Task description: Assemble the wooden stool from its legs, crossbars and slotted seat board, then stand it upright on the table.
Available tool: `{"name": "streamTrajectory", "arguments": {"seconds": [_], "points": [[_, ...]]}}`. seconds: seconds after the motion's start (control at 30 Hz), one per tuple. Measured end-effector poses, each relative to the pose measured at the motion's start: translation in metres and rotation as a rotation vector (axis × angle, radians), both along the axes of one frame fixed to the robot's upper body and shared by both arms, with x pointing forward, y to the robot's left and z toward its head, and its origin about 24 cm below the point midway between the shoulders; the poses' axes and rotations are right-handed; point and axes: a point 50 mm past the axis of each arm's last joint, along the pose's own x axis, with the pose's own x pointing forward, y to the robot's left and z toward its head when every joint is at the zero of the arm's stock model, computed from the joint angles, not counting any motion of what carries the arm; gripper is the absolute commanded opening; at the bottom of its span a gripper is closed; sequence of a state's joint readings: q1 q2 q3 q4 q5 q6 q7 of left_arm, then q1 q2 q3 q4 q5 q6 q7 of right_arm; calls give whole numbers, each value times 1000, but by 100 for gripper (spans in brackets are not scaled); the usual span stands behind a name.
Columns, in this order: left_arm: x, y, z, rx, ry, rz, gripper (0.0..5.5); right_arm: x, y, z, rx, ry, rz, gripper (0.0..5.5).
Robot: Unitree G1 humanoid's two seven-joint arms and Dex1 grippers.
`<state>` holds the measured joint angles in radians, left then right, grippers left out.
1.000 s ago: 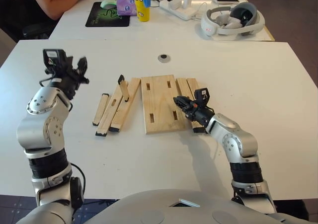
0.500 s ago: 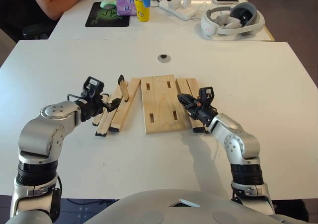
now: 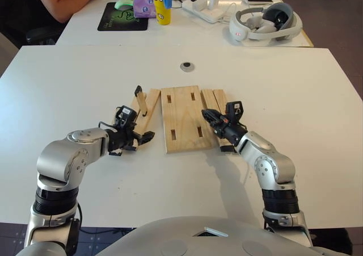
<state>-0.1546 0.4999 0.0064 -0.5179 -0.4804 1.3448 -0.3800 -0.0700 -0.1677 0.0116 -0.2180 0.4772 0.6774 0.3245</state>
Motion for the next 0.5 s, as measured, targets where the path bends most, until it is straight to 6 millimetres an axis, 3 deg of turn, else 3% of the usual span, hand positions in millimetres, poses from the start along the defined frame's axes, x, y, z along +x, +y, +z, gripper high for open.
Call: {"name": "streamTrajectory", "arguments": {"seconds": [0.5], "points": [[9,5,0,-13,-5,87,421,-1,2,0,-3,12,13,95]]}}
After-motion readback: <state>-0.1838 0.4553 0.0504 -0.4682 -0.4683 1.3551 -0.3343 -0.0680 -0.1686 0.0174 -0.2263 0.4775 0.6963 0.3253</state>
